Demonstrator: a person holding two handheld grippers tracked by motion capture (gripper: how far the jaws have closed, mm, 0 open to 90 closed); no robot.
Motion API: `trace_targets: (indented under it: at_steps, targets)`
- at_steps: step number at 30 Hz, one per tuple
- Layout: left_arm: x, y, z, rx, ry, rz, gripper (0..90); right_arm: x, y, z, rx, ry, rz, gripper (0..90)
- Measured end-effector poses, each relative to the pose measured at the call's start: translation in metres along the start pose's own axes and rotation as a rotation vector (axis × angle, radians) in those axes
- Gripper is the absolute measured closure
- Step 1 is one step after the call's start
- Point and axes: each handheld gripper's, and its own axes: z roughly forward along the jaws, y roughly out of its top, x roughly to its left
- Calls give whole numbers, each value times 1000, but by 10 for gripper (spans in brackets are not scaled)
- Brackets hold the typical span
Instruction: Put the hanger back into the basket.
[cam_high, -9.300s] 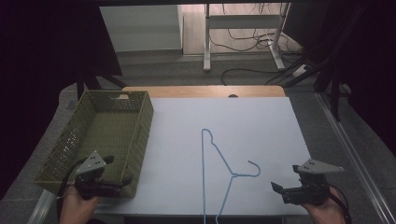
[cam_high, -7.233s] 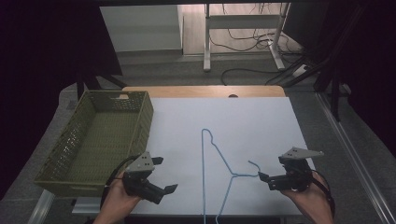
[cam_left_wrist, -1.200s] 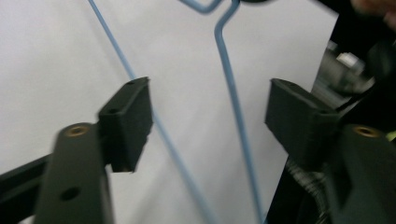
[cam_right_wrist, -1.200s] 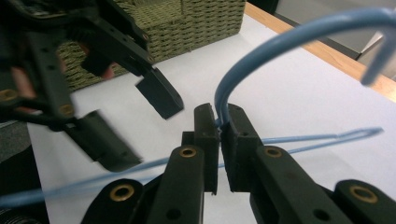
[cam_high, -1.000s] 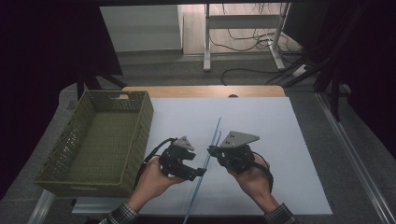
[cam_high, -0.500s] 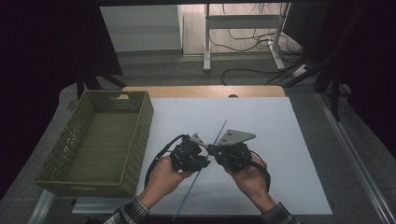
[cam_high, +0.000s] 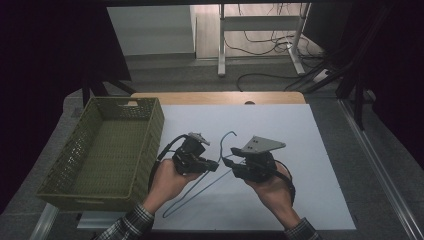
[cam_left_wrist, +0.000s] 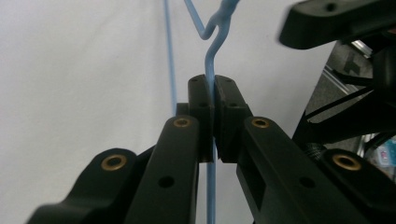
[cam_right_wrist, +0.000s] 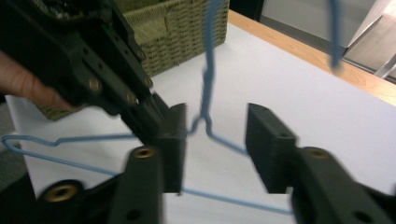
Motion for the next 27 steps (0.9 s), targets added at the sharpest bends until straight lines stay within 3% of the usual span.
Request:
trace_targets:
  at_steps: [6, 14, 16, 19, 27]
  targets:
    - [9, 1, -25, -43, -5, -18, 875, -11, -12, -14, -5, 36, 53, 368]
    - [17, 5, -59, -78, 4, -28, 874, -17, -32, -33, 8, 57, 71, 195]
    - [21, 7, -75, -90, 10, -35, 874, -19, -36, -36, 9, 60, 82, 148]
    - [26, 8, -91, -99, 12, -39, 874, -22, -42, -42, 18, 54, 88, 110]
    - [39, 4, -133, -112, 74, -40, 874, -30, -56, -58, 26, 20, 104, 70]
